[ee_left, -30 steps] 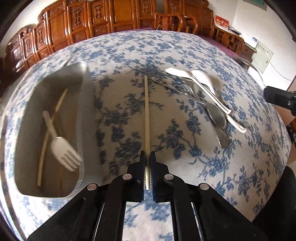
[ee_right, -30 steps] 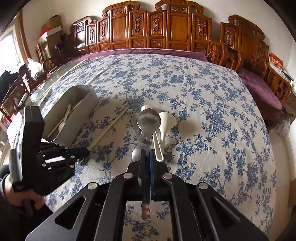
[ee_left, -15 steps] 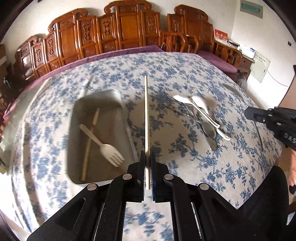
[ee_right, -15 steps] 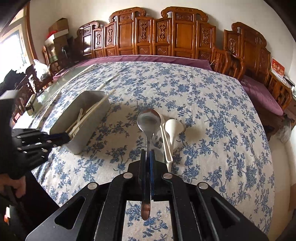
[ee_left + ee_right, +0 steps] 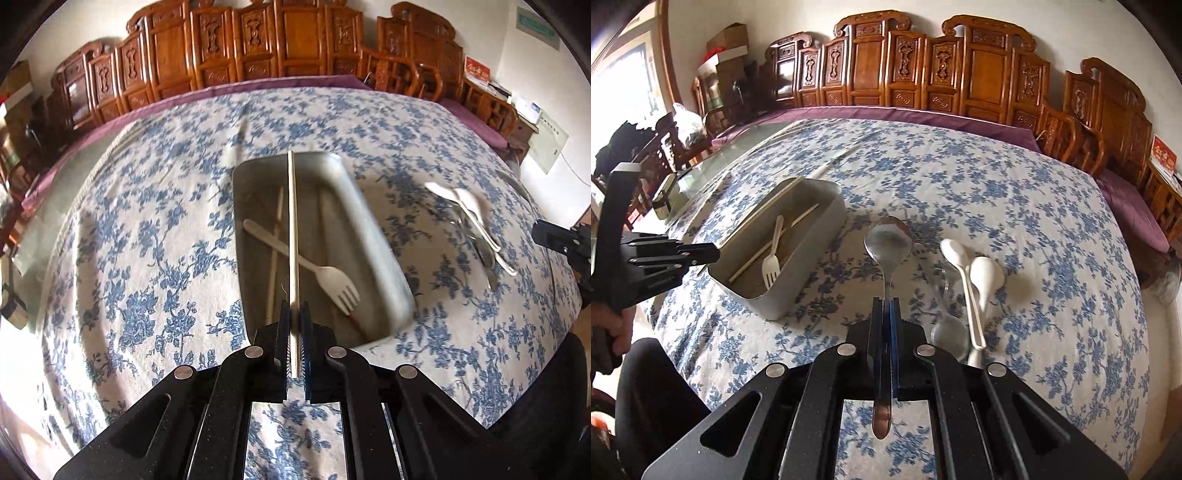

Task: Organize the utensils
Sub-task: 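Carry the chopstick into the grey tray and open the left gripper, then lower the metal spoon into the grey tray and open the right gripper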

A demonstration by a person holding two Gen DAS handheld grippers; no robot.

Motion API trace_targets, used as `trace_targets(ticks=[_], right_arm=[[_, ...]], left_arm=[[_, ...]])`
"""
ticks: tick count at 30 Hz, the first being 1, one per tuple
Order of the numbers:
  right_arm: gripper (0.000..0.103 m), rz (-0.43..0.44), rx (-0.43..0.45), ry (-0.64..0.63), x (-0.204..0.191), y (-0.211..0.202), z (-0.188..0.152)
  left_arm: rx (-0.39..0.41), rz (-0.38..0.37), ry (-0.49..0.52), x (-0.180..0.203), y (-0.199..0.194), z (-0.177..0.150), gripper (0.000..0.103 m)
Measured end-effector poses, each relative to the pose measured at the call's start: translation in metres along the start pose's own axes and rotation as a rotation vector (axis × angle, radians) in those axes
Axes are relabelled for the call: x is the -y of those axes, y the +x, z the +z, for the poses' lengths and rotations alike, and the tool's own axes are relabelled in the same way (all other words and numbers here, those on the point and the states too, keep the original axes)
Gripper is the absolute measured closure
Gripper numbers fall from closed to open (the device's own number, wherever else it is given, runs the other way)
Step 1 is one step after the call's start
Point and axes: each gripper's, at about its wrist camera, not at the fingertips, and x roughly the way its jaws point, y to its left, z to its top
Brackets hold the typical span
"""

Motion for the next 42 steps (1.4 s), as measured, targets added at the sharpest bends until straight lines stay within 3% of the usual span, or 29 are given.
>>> trace_targets(ticks=[14,22,24,29,36,39,42], right_arm=[[0.098,0.015,-0.007,-0.013,-0.016,0.013,0.013],[0.098,0.031,-0.005,-0.016,-0.021,0.018,0.018],[0.098,0.041,-0.002,-0.018,-0.025,0.020,0.021],[0.098,0.072,0.005,-0.042,-0.043,0.029,0.032],[0.098,0.109,0.008,-0.066,-0.074,0.048,0.052],[0.098,0.130,0.004,-0.053,-0.083,0.059,0.060],[0.098,0.137,-0.003,-0.045,-0.090,0.074,0.069]], left_arm=[[-0.043,-0.017,-0.016,-0.008,0.024,0.010,0.099],[-0.025,-0.011,-0.042,-0.022,0.008,0.007,0.096],[-0.005,-0.011,-0.051,-0.027,-0.004,0.004,0.086],[0.057,0.013,-0.079,-0.039,-0.033,-0.007,0.083],[0.120,0.038,-0.128,-0.058,-0.054,-0.013,0.059],[0.132,0.051,-0.134,-0.064,-0.055,-0.012,0.058],[0.143,0.061,-0.136,-0.066,-0.055,-0.012,0.035]])
